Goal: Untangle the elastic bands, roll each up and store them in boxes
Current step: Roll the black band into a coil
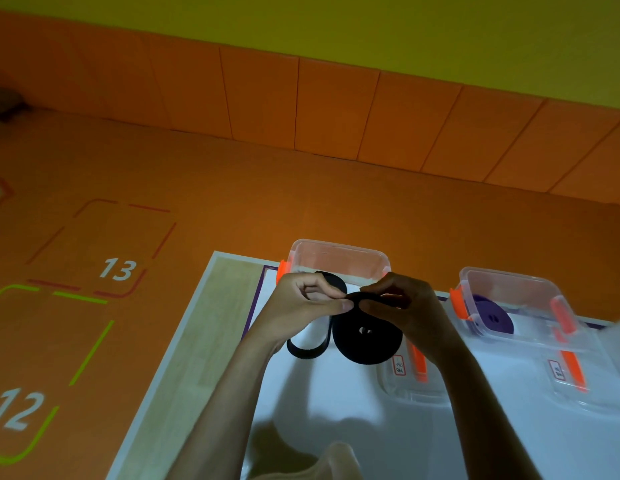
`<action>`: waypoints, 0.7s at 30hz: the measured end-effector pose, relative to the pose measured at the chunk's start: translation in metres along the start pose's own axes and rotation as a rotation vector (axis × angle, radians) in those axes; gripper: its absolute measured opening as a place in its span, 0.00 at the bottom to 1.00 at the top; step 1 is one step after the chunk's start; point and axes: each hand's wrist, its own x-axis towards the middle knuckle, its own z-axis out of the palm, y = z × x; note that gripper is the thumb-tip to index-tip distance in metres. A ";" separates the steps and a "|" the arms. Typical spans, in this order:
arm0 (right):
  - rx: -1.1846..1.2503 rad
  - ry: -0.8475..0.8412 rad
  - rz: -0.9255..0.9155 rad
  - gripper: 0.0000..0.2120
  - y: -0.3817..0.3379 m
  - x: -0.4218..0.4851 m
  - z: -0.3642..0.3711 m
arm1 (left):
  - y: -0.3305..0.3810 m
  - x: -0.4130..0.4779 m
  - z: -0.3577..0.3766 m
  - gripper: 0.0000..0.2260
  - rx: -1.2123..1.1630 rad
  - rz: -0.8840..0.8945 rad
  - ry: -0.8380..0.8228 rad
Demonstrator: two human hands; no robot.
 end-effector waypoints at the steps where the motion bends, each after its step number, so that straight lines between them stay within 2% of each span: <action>1: 0.009 0.005 0.010 0.09 0.002 0.000 0.000 | 0.000 0.000 0.001 0.07 0.012 0.006 0.010; 8: 0.063 0.140 0.006 0.03 0.008 0.001 0.010 | -0.001 0.000 0.005 0.07 0.022 0.025 0.035; 12: 0.076 0.212 0.025 0.07 0.014 0.004 0.012 | 0.004 -0.001 -0.007 0.11 0.092 -0.009 -0.047; 14: 0.055 0.181 0.005 0.09 0.012 0.004 0.011 | 0.004 -0.002 -0.011 0.12 0.051 -0.022 -0.016; 17: 0.038 0.064 0.027 0.08 0.009 0.005 0.006 | 0.002 -0.002 -0.012 0.11 -0.025 -0.029 0.039; 21: 0.055 0.138 -0.007 0.08 0.007 0.003 0.006 | -0.003 -0.001 -0.005 0.10 -0.037 0.029 0.100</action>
